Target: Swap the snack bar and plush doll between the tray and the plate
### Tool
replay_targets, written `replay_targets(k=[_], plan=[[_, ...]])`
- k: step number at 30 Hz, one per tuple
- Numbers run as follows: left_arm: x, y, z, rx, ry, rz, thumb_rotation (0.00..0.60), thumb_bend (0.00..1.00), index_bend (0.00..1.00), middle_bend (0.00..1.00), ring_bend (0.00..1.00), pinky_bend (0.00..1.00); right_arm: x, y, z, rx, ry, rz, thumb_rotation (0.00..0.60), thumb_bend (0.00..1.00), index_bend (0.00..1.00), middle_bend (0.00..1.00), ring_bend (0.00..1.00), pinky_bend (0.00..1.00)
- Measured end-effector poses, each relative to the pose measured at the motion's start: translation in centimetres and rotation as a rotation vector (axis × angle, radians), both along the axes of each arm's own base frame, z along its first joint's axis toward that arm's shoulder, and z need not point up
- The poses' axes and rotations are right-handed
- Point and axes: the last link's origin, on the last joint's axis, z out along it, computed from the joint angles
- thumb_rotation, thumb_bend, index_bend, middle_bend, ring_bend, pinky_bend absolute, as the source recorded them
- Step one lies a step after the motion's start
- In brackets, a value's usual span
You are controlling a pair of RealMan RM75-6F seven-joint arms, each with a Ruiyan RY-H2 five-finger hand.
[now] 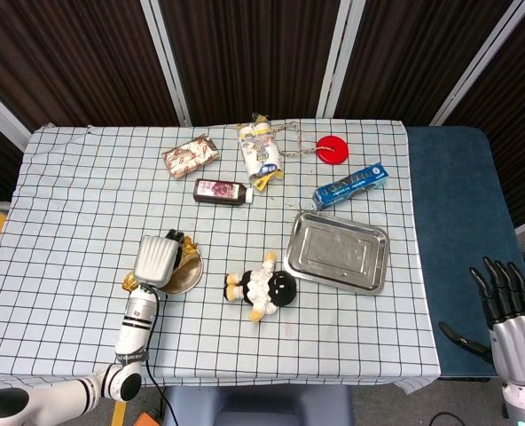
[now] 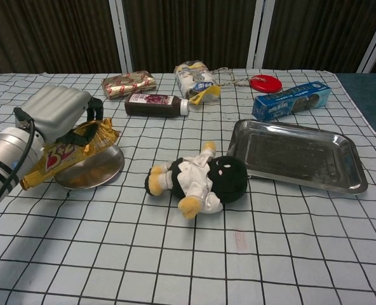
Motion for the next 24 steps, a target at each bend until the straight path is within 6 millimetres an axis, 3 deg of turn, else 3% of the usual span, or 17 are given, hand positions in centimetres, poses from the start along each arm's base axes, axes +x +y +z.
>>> replay_targets(k=[4, 6, 12, 19, 24], plan=[[-0.2, 0.1, -0.4, 0.001, 0.015, 0.003, 0.6, 0.59, 0.65, 0.78, 0.81, 0.86, 0.0, 0.0, 0.0, 0.001, -0.001, 0.002, 0.6, 0.08, 0.0, 0.0, 0.0, 0.03], [-0.4, 0.1, -0.5, 0.004, 0.028, 0.001, 0.6, 0.58, 0.61, 0.73, 0.75, 0.83, 0.0, 0.0, 0.0, 0.001, 0.0, 0.003, 0.6, 0.08, 0.0, 0.0, 0.0, 0.03], [-1.1, 0.1, -0.7, -0.015, 0.054, -0.002, 0.6, 0.54, 0.37, 0.49, 0.49, 0.64, 0.0, -0.1, -0.1, 0.003, 0.005, 0.001, 0.6, 0.08, 0.0, 0.0, 0.0, 0.03], [-0.8, -0.2, -0.4, -0.034, 0.019, -0.007, 0.6, 0.51, 0.26, 0.38, 0.38, 0.54, 0.1, -0.1, -0.2, 0.003, 0.004, -0.001, 0.6, 0.08, 0.0, 0.0, 0.0, 0.03], [-0.3, -0.6, -0.1, -0.048, 0.0, -0.015, 0.6, 0.49, 0.15, 0.25, 0.23, 0.39, 0.1, -0.1, -0.1, 0.003, 0.004, -0.001, 0.6, 0.08, 0.0, 0.0, 0.0, 0.03]])
